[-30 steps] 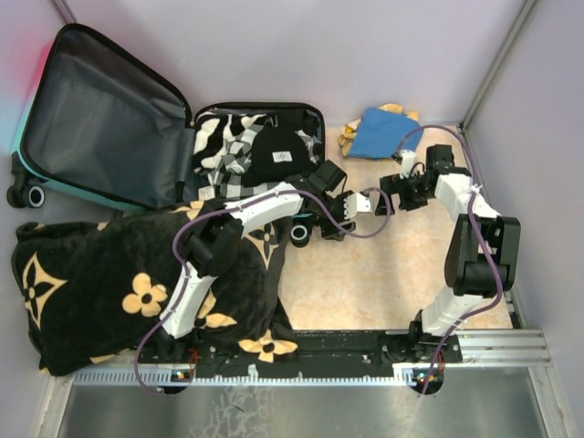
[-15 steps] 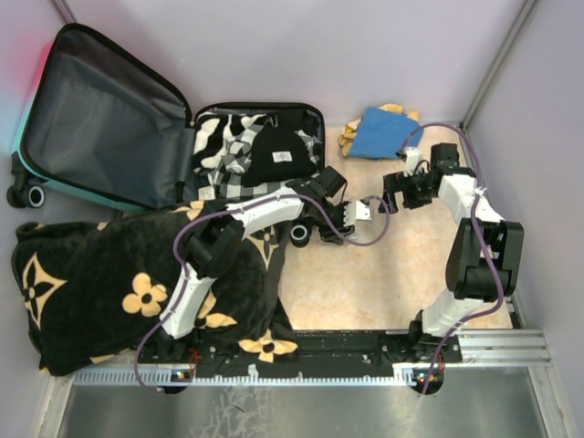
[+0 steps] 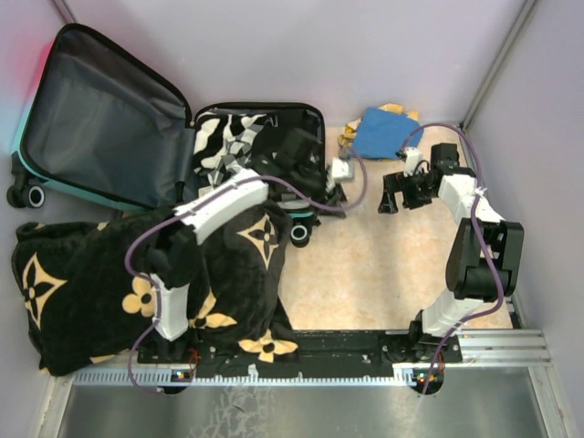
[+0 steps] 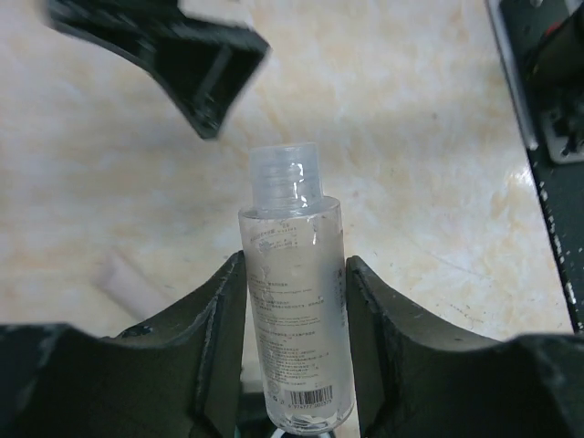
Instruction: Pack the luggage
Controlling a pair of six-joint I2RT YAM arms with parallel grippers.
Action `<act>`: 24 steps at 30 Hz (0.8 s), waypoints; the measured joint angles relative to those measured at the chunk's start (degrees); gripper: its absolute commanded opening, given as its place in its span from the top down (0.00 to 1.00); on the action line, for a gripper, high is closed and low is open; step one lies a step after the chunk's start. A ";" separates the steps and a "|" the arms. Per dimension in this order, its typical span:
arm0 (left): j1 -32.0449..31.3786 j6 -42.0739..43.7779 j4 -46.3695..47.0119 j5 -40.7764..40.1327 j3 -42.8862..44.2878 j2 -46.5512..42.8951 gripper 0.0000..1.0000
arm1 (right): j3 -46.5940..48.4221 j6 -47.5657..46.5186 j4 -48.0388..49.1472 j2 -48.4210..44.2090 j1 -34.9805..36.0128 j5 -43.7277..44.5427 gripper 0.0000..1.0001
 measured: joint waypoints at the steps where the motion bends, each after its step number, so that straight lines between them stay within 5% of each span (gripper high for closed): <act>1: 1.49 -0.85 0.66 1.79 0.33 -1.99 0.68 | 0.00 0.00 0.00 0.00 0.00 -0.04 0.04; 8: 13.09 -4.76 2.67 9.92 3.61 -8.76 0.69 | 0.02 -0.17 -0.04 0.00 0.00 -0.28 0.04; 16: 28.50 -2.56 -5.22 10.08 3.63 -9.42 0.69 | 0.02 -0.26 -0.15 0.00 0.00 -0.46 0.02; 24: 41.64 13.79 -16.11 0.63 1.38 -10.64 0.69 | 0.02 -1.29 -0.81 0.00 0.96 -0.70 0.02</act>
